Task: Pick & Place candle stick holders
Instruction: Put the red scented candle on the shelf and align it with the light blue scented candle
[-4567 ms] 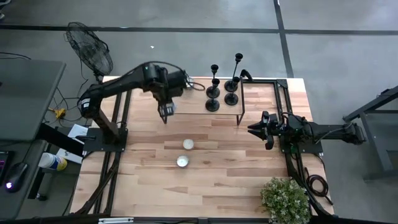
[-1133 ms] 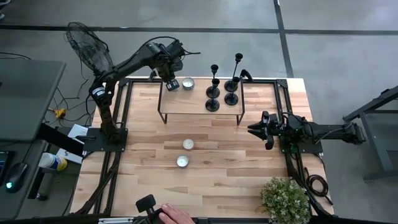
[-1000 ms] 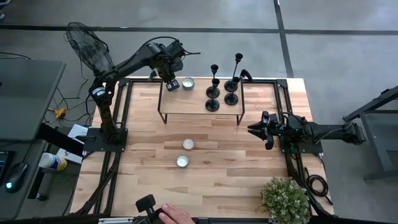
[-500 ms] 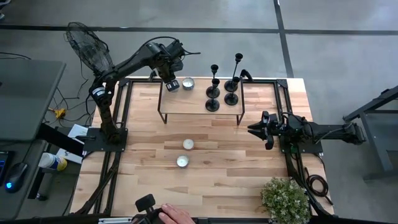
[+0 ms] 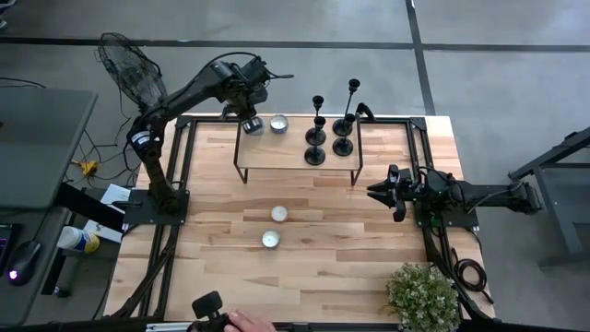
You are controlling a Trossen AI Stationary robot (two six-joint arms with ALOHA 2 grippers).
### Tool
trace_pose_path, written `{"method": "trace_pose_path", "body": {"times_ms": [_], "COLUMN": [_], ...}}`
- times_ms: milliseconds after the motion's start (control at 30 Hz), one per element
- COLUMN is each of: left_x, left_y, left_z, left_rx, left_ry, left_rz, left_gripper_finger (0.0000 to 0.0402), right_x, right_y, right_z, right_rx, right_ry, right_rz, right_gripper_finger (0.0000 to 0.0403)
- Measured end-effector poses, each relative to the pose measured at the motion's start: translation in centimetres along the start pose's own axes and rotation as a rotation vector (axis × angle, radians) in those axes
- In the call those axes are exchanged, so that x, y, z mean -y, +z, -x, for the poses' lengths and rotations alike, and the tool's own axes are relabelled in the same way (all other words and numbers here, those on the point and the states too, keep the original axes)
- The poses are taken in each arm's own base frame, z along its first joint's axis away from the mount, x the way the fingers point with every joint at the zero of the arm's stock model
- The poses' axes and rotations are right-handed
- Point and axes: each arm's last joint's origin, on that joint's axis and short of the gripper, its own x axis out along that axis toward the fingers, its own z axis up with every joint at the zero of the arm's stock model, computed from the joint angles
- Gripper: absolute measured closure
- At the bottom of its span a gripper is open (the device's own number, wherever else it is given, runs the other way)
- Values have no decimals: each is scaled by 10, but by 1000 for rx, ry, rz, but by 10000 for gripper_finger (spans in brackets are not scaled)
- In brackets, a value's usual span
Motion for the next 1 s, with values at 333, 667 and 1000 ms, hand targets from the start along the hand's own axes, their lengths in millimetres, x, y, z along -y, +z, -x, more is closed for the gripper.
{"method": "trace_pose_path", "body": {"times_ms": [333, 667, 1000], "left_x": [12, 51, 93], "left_y": [-18, -29, -35], "left_z": [33, 46, 64], "left_rx": [24, -25, 18], "left_ry": [-52, -392, -494], "left_rz": [24, -209, -380], "left_gripper_finger": [344, 344, 344], "right_x": [0, 0, 0], "right_y": [0, 0, 0], "right_z": [0, 0, 0], "right_rx": [0, 0, 0], "right_ry": [0, 0, 0], "right_rz": [0, 0, 0], "right_gripper_finger": [304, 304, 304]}}
